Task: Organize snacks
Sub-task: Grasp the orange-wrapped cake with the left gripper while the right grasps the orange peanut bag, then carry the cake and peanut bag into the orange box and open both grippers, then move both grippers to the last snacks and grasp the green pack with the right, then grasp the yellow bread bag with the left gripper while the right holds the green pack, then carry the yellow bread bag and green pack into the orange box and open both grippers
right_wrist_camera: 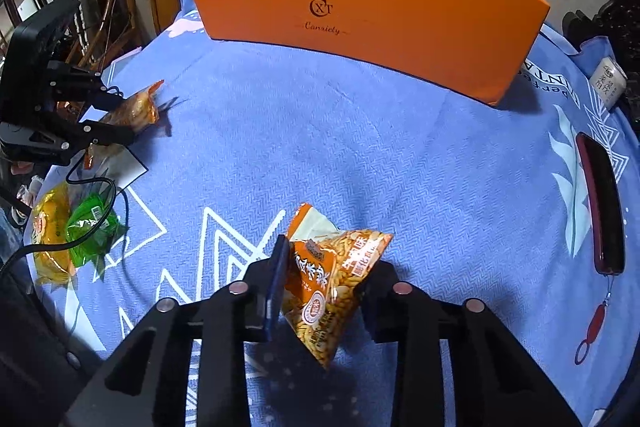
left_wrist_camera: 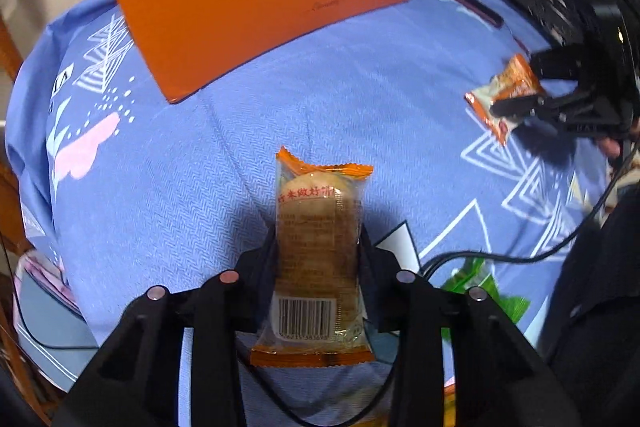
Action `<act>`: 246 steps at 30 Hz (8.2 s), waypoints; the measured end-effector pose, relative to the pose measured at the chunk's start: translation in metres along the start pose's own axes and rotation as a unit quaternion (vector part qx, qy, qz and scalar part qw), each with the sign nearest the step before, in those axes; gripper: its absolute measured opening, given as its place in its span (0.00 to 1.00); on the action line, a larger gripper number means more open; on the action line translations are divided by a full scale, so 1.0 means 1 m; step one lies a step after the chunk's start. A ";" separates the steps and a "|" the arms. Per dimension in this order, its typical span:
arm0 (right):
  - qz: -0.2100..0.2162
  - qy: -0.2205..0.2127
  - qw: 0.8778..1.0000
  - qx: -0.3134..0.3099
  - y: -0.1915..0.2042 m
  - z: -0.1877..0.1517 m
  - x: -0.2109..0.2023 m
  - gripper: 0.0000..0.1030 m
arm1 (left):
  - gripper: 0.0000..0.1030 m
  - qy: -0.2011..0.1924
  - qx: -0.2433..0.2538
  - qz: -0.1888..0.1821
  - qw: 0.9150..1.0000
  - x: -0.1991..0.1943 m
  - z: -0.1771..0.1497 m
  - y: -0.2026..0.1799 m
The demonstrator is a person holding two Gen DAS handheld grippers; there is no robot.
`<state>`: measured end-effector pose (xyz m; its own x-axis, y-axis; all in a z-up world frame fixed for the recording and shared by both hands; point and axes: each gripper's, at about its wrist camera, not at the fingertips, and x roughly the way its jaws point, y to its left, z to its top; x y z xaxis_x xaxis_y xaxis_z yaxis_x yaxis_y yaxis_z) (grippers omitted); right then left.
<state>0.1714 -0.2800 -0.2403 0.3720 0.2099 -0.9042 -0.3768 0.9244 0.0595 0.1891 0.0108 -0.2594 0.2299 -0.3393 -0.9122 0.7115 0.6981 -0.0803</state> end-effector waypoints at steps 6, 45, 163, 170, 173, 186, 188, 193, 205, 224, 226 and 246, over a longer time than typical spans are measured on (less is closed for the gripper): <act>0.006 -0.010 1.000 -0.004 0.005 0.001 -0.007 0.16 | 0.34 -0.010 -0.016 0.006 1.000 -0.006 0.000 0.001; -0.021 -0.286 0.956 0.063 -0.063 0.200 -0.148 0.14 | 0.34 -0.221 -0.077 0.088 0.968 -0.151 0.224 0.022; -0.003 -0.005 0.994 0.113 0.076 -0.038 -0.025 0.36 | 0.96 -0.085 0.011 0.089 0.992 -0.091 -0.151 -0.081; -0.009 0.001 0.994 0.111 0.083 -0.035 -0.026 0.36 | 0.96 -0.057 0.183 0.066 0.979 -0.059 -0.148 -0.100; -0.010 0.001 0.993 0.115 0.082 -0.035 -0.028 0.36 | 0.88 -0.058 0.200 0.040 0.977 -0.058 -0.147 -0.097; -0.012 0.013 0.993 0.120 0.085 -0.034 -0.029 0.37 | 0.71 -0.020 0.283 -0.023 0.959 -0.051 -0.172 -0.097; -0.012 0.014 0.992 0.122 0.085 -0.034 -0.028 0.37 | 0.75 -0.016 0.264 -0.028 0.964 -0.047 -0.167 -0.093; -0.010 0.015 0.993 0.117 0.088 -0.032 -0.028 0.37 | 0.69 -0.027 0.229 -0.033 0.973 -0.038 -0.155 -0.091; -0.004 0.000 0.992 0.126 0.077 -0.037 -0.035 0.37 | 0.36 -0.030 0.133 -0.033 0.990 -0.051 -0.147 -0.088; -0.037 -0.159 0.985 0.065 0.041 0.025 -0.118 0.37 | 0.36 -0.162 -0.054 0.067 0.983 -0.188 -0.013 -0.022; -0.036 -0.180 0.980 0.072 0.031 0.039 -0.130 0.37 | 0.36 -0.182 -0.101 0.077 0.975 -0.191 0.019 -0.013; -0.041 -0.270 0.955 0.115 -0.051 0.190 -0.151 0.37 | 0.36 -0.178 -0.238 0.165 0.941 -0.133 0.232 0.037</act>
<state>0.2959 -0.2980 -0.0260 0.7982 0.2110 -0.5642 -0.1554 0.9771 0.1455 0.3392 -0.0644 -0.0482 0.6543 -0.1863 -0.7330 0.2052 0.9766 -0.0650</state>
